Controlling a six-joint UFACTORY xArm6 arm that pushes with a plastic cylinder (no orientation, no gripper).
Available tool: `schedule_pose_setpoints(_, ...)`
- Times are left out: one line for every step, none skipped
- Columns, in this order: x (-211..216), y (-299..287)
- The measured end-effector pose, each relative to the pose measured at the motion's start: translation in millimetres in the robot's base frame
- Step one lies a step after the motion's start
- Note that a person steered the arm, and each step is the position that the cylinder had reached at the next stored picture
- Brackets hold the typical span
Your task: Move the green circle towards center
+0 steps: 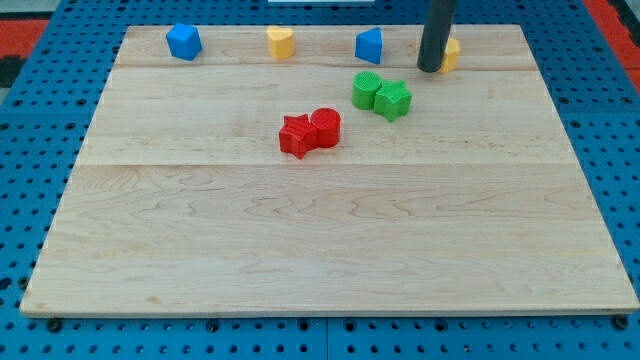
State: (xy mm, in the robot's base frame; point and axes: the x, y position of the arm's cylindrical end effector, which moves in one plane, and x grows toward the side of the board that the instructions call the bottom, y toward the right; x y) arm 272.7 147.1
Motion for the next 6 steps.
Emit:
schedule_pose_setpoints(-28.7, 0.5)
schedule_pose_setpoints(-12.6, -3.3)
schedule_pose_setpoints(8.4, -26.2)
schedule_pose_setpoints(8.5, -35.9)
schedule_pose_setpoints(21.4, -53.9)
schedule_pose_setpoints(40.8, -85.6)
